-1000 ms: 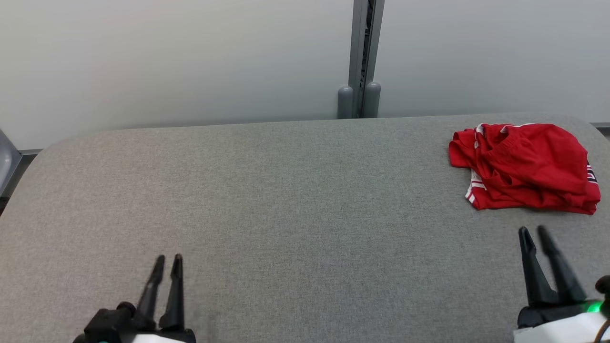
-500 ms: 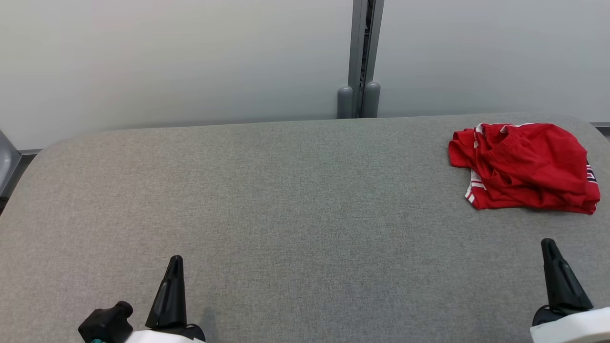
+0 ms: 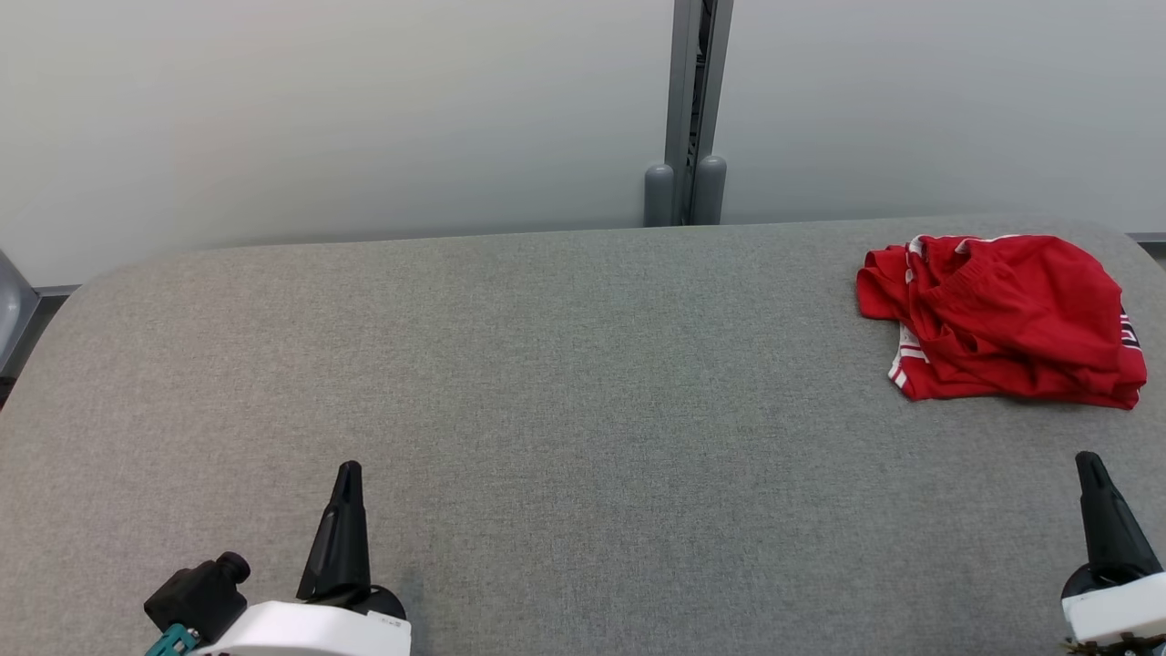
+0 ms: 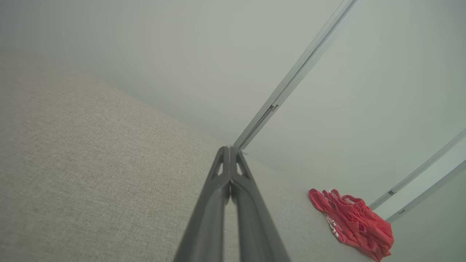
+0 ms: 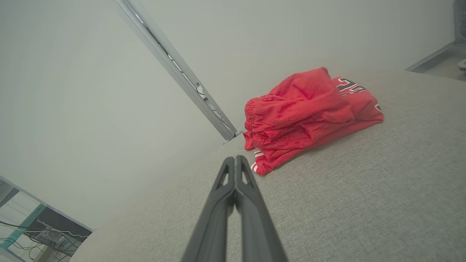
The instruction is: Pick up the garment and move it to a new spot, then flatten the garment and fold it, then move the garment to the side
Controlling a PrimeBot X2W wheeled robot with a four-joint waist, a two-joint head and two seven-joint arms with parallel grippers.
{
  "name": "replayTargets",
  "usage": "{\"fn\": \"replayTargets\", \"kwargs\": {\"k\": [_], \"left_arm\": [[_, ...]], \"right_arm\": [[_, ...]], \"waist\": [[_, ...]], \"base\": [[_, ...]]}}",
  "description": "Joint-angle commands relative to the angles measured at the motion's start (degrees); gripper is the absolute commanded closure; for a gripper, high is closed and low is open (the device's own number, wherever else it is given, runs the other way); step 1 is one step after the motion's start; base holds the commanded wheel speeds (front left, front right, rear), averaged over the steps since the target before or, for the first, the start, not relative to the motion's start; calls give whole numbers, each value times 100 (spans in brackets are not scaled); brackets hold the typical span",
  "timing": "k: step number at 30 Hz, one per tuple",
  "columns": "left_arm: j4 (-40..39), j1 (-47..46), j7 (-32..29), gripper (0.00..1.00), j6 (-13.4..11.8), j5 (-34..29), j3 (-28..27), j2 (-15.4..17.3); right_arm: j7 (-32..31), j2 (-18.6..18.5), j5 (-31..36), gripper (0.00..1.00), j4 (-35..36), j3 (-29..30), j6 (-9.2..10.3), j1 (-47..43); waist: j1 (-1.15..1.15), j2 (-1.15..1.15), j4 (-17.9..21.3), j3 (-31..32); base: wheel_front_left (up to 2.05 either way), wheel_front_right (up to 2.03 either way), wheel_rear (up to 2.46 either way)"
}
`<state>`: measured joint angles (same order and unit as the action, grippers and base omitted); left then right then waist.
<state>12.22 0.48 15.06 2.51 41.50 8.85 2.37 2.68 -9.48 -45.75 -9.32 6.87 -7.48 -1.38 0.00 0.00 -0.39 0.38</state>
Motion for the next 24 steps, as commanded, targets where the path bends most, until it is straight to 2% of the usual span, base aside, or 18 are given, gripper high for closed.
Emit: {"fn": "replayTargets", "kwargs": {"k": [1, 24], "left_arm": [[-43, -201, -5, 100, 29, 173, 32, 24], [133, -641, -3, 100, 102, 1953, 425, 36]], "right_arm": [[-65, -88, -158, 100, 37, 83, -1, 166], [-804, -142, -1802, 100, -283, 616, -2, 410]], "waist": [[0, 0, 0, 0], [0, 0, 10, -6]], "base": [[0, 0, 0], [0, 0, 0]]}}
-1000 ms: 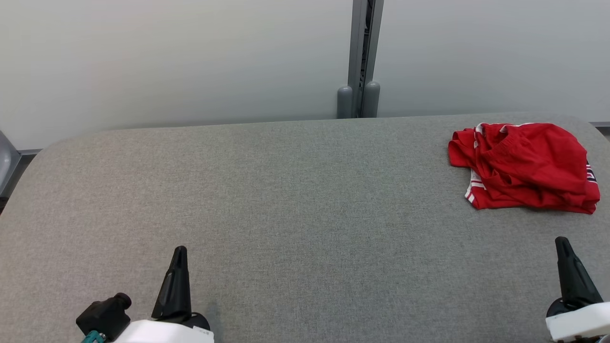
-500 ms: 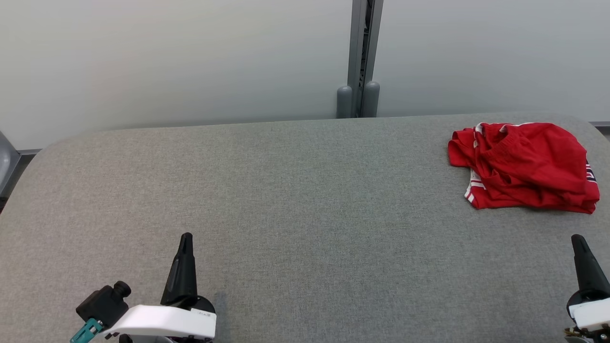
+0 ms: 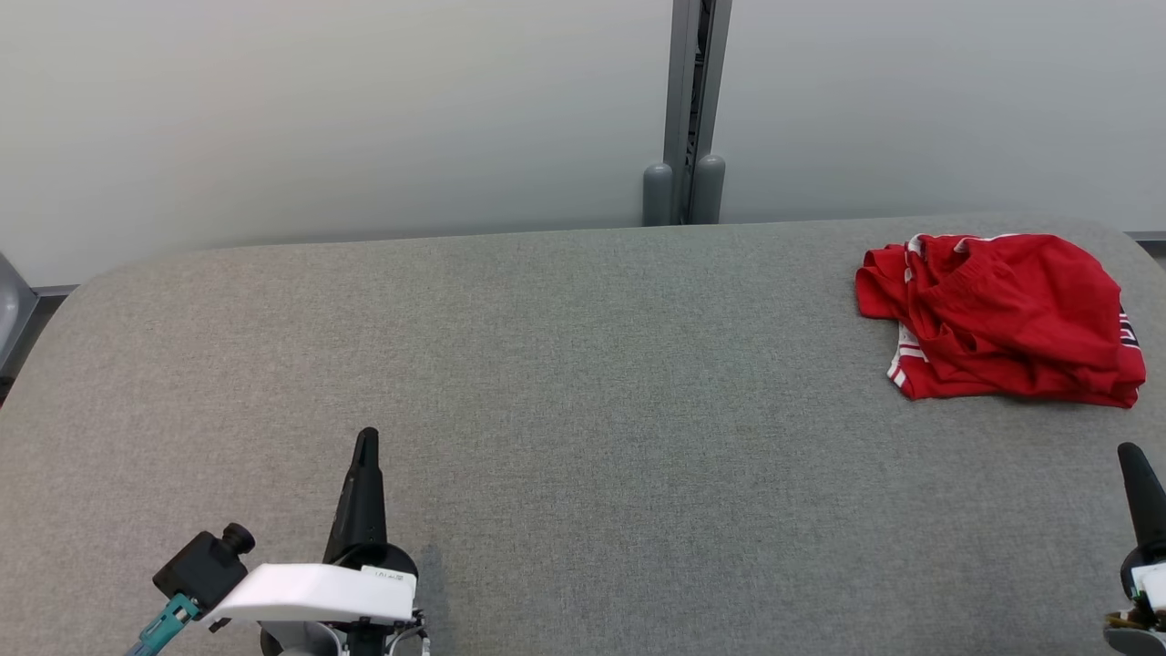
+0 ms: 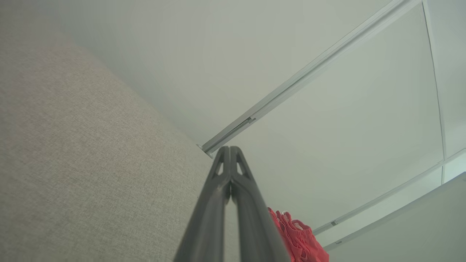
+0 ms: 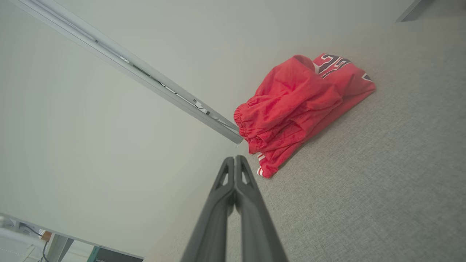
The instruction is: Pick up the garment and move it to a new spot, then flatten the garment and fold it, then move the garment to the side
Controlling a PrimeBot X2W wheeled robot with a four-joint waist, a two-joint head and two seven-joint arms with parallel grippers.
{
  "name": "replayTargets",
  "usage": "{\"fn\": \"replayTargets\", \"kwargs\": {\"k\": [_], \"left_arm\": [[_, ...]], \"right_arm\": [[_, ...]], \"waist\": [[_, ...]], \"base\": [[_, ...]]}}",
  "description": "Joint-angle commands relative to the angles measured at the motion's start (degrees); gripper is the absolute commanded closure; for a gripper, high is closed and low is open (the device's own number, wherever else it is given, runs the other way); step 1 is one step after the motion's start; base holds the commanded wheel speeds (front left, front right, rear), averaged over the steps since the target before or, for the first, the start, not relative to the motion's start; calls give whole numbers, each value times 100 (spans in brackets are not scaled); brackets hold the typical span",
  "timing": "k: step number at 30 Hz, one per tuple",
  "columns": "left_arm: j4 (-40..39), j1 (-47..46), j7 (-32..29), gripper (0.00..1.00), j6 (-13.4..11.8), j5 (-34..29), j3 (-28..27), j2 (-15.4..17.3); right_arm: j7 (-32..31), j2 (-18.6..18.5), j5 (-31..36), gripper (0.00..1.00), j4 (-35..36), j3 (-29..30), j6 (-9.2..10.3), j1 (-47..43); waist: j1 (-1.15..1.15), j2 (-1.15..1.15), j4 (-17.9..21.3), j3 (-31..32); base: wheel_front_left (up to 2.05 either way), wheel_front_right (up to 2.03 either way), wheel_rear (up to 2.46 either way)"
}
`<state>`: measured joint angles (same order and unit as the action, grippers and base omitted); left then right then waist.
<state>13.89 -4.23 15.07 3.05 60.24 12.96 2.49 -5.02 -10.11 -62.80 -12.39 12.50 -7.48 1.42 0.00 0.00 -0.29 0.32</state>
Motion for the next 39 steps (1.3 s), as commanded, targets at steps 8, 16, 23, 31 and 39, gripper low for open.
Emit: {"fn": "replayTargets", "kwargs": {"k": [8, 16, 23, 31, 39], "left_arm": [[13, -301, -5, 100, 65, 609, 129, 29], [56, -428, -5, 100, 79, 1094, 229, 32], [88, -500, -7, 100, 90, 1437, 299, 35], [127, -598, -8, 100, 107, 1870, 390, 39], [165, -689, -9, 100, 116, 2276, 474, 41]], "right_arm": [[-243, -103, -592, 100, -63, 198, -4, 200], [-436, -128, -1065, 100, -155, 332, -5, 252], [-571, -150, -1397, 100, -212, 415, -5, 301], [-726, -182, -1828, 100, -283, 517, -5, 350], [-875, -217, -2233, 100, -358, 605, -6, 391]], "waist": [[0, 0, 4, -2], [0, 0, 7, -4], [0, 0, 10, -6], [0, 0, 13, -9], [0, 0, 16, -11]], "base": [[0, 0, 0], [0, 0, 0], [0, 0, 0], [0, 0, 0], [0, 0, 0]]}}
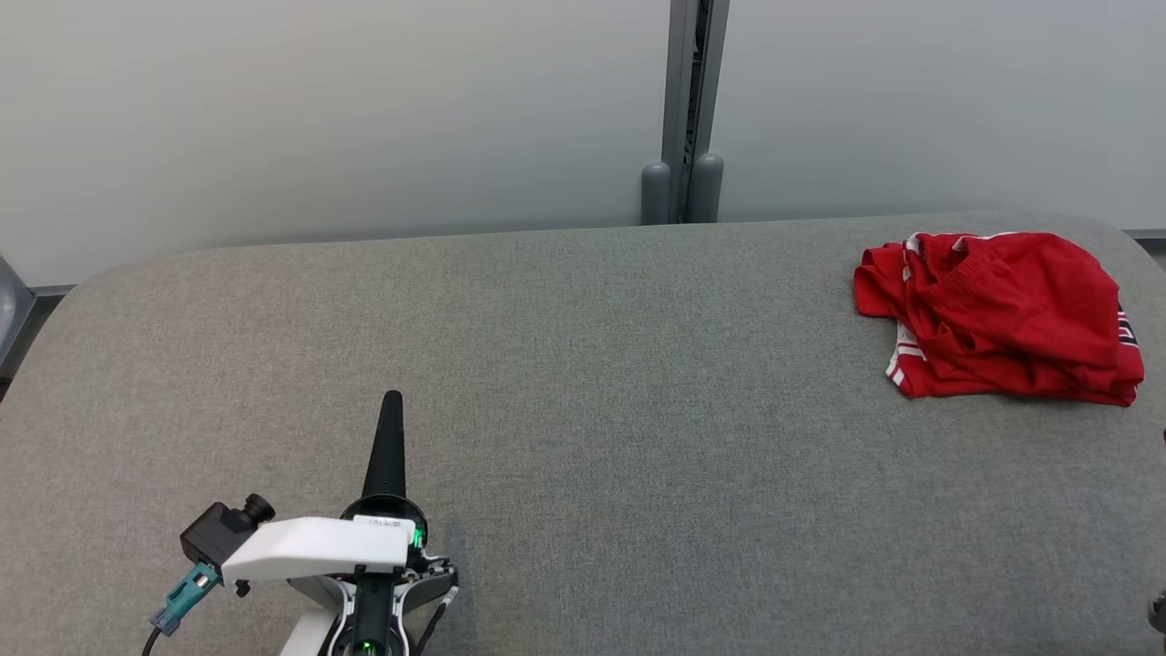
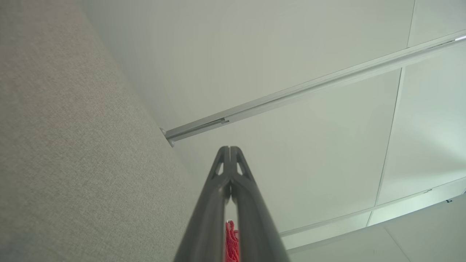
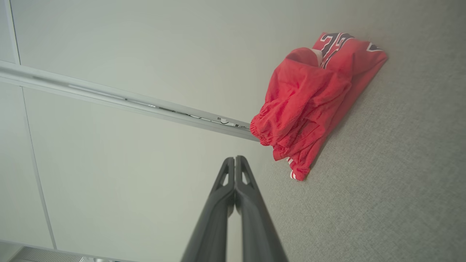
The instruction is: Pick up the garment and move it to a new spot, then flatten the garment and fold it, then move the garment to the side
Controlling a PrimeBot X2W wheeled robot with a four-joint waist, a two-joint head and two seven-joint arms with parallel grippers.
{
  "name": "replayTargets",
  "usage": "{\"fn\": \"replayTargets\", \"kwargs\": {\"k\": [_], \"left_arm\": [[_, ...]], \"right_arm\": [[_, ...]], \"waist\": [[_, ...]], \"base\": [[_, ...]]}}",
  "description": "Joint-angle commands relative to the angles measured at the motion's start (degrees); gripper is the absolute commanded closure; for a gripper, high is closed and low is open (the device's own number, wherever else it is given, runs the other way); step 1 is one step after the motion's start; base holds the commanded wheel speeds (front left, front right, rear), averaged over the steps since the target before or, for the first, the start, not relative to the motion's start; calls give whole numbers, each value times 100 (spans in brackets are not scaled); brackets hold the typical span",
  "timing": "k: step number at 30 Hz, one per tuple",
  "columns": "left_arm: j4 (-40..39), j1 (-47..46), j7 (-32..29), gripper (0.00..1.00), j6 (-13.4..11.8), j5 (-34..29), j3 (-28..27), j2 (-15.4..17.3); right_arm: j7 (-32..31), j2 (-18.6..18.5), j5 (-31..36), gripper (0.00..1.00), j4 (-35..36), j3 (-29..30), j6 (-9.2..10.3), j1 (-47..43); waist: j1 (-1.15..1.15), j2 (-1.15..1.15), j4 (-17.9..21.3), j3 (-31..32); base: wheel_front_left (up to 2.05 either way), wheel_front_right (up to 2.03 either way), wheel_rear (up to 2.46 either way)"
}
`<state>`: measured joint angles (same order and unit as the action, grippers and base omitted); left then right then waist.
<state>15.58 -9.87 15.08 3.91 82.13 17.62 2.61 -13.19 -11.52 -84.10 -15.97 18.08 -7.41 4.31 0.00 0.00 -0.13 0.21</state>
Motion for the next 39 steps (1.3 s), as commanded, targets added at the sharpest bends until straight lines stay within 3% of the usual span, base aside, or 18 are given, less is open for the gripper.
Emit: {"fn": "replayTargets", "kwargs": {"k": [1, 39], "left_arm": [[-1, -143, -10, 100, 32, 136, 18, 30], [129, -479, -16, 100, 75, 1597, 326, 42]], "right_arm": [[-68, -80, -155, 100, -9, 57, -12, 106], [-500, -260, -1709, 100, -239, 268, -14, 219]], "waist": [[0, 0, 1, 0], [0, 0, 15, -11]], "base": [[0, 0, 0], [0, 0, 0]]}}
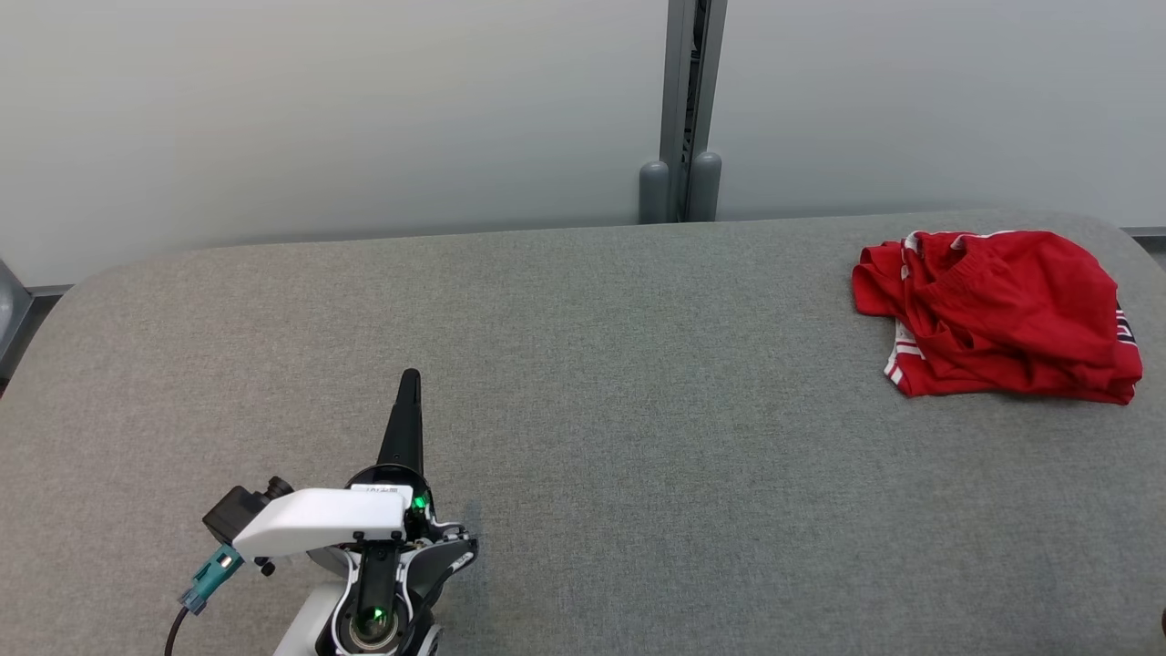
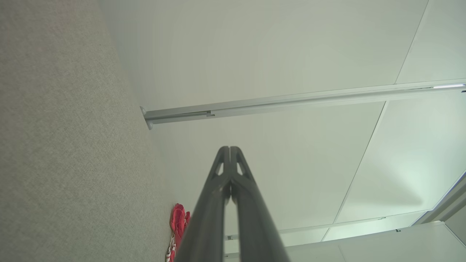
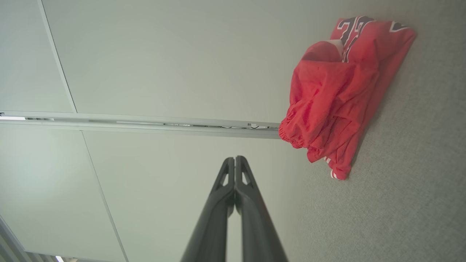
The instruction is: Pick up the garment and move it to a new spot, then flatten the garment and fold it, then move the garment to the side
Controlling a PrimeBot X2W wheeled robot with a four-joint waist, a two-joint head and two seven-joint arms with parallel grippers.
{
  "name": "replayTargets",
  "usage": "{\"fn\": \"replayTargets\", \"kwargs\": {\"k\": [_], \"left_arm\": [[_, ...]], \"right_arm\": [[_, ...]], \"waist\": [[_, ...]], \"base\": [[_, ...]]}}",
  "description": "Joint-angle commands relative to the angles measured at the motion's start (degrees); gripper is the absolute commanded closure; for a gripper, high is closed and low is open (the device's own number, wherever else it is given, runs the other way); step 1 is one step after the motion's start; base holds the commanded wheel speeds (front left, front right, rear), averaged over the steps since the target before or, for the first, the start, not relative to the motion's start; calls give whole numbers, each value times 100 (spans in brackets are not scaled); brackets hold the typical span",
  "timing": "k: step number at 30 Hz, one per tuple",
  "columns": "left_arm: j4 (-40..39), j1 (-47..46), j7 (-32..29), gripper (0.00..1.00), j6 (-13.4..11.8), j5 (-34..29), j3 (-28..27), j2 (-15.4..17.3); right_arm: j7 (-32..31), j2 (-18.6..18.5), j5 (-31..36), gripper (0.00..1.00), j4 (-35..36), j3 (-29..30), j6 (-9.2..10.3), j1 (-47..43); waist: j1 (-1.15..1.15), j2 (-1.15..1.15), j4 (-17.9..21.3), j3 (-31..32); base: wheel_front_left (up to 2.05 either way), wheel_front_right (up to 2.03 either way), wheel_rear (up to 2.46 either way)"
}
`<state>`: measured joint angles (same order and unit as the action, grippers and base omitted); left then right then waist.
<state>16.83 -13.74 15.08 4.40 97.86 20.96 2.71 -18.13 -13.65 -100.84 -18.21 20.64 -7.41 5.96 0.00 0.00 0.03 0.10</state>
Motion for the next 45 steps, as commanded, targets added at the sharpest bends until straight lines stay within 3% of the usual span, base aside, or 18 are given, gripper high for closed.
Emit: {"fn": "replayTargets", "kwargs": {"k": [1, 45], "left_arm": [[4, -91, -16, 100, 26, 23, -9, 32], [-3, -89, -16, 100, 24, 21, -12, 32]], "right_arm": [[3, -50, -42, 100, -12, 4, -14, 50], [224, -233, -290, 100, 63, -271, -14, -74]], "waist": [[0, 0, 0, 0], [0, 0, -1, -1]], "base": [[0, 0, 0], [0, 0, 0]]}}
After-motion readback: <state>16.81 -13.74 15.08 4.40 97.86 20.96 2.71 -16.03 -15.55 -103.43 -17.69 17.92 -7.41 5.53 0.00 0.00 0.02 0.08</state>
